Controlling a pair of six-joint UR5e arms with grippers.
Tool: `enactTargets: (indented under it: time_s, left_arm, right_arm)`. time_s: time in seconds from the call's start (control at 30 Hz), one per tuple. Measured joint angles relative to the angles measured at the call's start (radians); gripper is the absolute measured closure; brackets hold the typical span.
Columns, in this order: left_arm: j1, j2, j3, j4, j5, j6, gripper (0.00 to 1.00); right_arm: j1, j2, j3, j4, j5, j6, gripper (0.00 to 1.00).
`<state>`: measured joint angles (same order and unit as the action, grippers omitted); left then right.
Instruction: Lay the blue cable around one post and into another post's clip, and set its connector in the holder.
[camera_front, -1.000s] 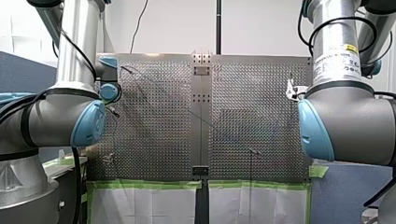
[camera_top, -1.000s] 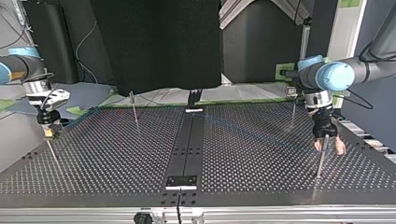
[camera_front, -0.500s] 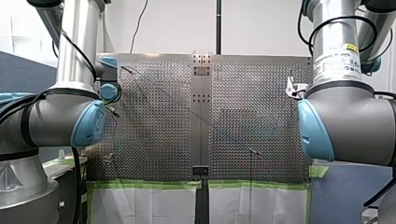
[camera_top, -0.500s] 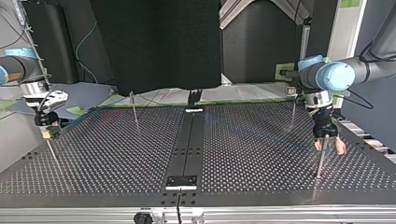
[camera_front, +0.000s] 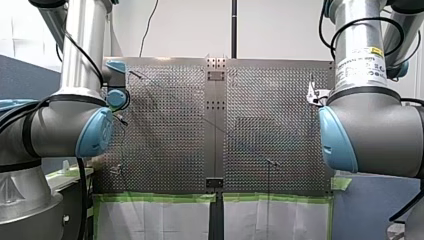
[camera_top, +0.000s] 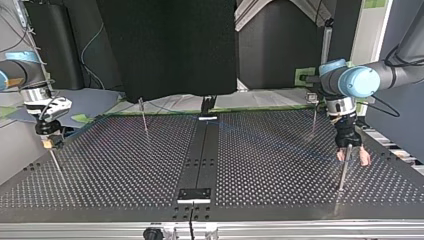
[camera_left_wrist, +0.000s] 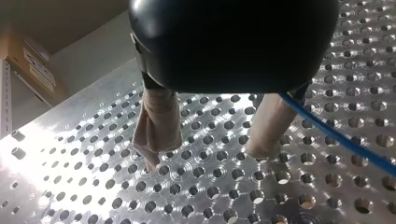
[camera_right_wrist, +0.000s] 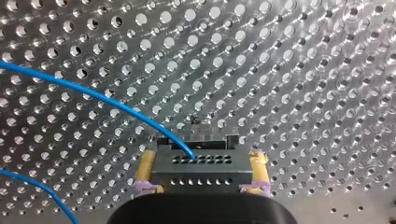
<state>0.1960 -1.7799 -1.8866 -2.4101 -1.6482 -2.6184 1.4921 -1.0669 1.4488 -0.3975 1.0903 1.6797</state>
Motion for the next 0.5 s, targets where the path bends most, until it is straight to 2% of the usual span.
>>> enactTargets:
  time_s: [0.2, 0.5]
  left_arm:
    - [0.0, 0.0, 0.0, 0.0, 0.0, 0.0, 0.0]
    - [0.0, 0.0, 0.0, -0.001, 0.0, 0.0, 0.0]
  right_arm:
    - [0.001, 0.002, 0.0, -0.011, 0.004, 0.011, 1.0]
    - [0.002, 0.006, 0.0, -0.025, 0.026, 0.025, 1.0]
